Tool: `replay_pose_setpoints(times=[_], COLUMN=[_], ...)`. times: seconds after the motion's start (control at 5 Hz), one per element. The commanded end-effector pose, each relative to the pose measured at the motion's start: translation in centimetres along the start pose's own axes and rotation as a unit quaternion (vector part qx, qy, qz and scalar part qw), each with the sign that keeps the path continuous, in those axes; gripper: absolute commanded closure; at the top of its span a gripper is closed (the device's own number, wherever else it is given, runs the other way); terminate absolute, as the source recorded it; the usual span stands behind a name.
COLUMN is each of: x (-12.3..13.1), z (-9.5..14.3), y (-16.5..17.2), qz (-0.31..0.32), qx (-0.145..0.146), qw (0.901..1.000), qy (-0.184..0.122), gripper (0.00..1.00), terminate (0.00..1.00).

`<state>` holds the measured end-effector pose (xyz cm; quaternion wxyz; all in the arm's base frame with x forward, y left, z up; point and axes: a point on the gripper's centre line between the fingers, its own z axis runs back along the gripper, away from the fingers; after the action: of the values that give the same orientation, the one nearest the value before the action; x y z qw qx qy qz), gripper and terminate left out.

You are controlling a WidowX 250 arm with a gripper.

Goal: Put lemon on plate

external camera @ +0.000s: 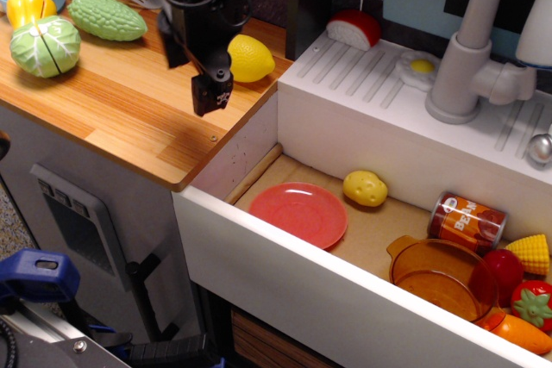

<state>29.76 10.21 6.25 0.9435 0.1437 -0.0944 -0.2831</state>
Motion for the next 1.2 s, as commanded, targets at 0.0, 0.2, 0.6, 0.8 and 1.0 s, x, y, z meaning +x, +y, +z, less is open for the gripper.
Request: replay_pose_setpoints(times=[0.0, 0.2, 0.6, 0.8, 1.0], x=[2.8, 4.3, 6.2, 6.1, 5.2], z=[1.7, 1.1, -1.2, -2.7, -3.9], y=[3.7, 5.1, 7.0, 7.0, 6.5], qz=[-0.168, -0.26, -0.286, -0.276, -0.259], qx=[0.053, 0.041, 0.025, 0.005, -0.022], qw=[0.9824, 0.96, 0.9496, 0.9512, 0.9556], qy=[-0.062, -0.095, -0.127, -0.137, -0.14], gripper=[0.0, 0.0, 0.0, 0.0, 0.0], terminate=[0.0, 0.0, 0.0, 0.0, 0.0])
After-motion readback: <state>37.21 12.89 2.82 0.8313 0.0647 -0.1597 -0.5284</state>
